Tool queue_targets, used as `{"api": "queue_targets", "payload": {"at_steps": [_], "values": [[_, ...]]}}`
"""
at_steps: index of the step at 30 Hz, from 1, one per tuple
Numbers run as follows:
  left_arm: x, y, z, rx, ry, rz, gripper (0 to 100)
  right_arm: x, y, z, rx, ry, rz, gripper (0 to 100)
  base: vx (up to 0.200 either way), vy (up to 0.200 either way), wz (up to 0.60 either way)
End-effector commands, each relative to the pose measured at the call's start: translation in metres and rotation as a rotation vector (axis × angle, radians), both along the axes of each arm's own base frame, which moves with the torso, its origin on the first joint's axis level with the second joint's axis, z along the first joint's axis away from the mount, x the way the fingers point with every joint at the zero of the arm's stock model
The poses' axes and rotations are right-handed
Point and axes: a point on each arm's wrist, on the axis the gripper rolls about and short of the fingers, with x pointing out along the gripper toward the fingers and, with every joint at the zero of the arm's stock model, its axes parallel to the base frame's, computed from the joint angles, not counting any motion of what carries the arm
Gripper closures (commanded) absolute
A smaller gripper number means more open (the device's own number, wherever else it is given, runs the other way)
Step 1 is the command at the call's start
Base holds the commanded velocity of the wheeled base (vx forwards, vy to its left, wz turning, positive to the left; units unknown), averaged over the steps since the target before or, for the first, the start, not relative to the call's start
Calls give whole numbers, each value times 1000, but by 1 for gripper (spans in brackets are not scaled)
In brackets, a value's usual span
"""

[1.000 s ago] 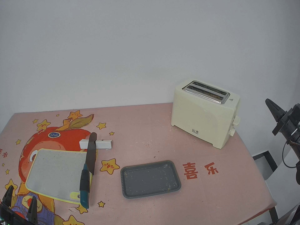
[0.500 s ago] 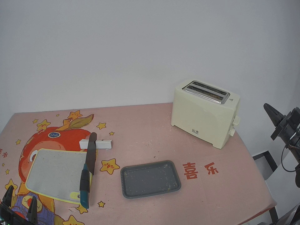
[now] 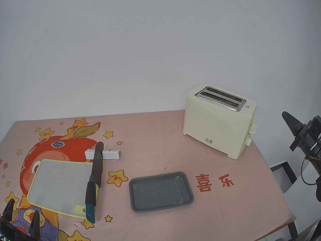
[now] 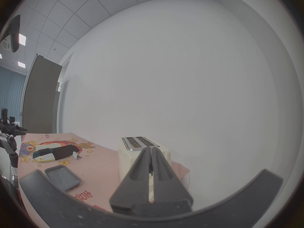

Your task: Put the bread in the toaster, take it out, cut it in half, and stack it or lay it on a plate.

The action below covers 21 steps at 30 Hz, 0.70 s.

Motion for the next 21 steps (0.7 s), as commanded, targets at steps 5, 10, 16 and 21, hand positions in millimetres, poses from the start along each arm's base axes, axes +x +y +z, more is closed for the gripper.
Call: {"api": "queue_targets", "payload": {"at_steps": [5,10,16,21], "values": [[1,0,-5,0,11,1,0,-1,0,-3,-10,10,0,100,0,0,0],[1,0,-5,0,11,1,0,-11,9,-15,-31,59,43,100,0,0,0],[1,0,-5,0,11,1,0,-17,23,-46,-40,246,117,100,0,0,0],[1,0,-5,0,11,1,0,-3,16,-79,-118,399,81,100,0,0,0]]}}
